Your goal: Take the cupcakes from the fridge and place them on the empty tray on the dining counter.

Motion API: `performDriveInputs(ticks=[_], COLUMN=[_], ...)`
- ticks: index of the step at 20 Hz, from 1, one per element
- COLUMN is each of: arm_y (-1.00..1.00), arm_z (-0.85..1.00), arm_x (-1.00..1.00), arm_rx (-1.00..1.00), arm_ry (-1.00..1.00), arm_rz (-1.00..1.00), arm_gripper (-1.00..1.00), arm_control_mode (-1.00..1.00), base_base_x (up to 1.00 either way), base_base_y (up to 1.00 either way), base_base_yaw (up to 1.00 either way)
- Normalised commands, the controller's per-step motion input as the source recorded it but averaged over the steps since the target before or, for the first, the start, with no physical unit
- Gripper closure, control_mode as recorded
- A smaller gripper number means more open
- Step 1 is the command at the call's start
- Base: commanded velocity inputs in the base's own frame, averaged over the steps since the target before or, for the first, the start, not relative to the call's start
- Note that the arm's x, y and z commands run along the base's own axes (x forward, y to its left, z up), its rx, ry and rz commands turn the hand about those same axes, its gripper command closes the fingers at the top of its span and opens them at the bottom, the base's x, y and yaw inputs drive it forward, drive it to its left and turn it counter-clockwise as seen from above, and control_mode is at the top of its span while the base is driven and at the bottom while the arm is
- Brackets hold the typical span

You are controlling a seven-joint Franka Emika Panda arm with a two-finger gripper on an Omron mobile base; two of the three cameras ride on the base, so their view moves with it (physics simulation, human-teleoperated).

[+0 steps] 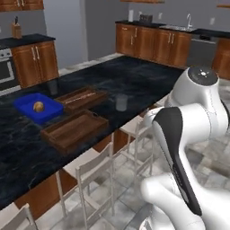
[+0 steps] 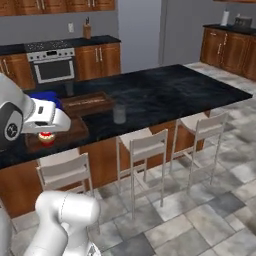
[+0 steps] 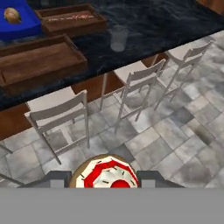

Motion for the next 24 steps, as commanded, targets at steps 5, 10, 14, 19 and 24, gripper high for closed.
performDriveInputs(ticks=[5,10,14,19,24], arm_y=[0.00,0.00,0.00,0.00,0.00], arm_z=[0.00,0.00,0.00,0.00,0.00], arm_x=[0.00,0.00,0.00,0.00,0.00], arm_rx=[0.00,0.00,0.00,0.00,0.00], arm_ry=[0.00,0.00,0.00,0.00,0.00], arm_rz=[0.00,0.00,0.00,0.00,0.00], arm_gripper=[1.00,1.00,1.00,1.00,1.00], arm_control_mode=[1.00,1.00,1.00,1.00,1.00], base_base_x=[0.70,0.72,0.76,0.75,0.80], base_base_y=[-0.09,0.00,0.00,-0.07,-0.07], base_base_yaw=[0.49,0.48,0.46,0.41,0.25])
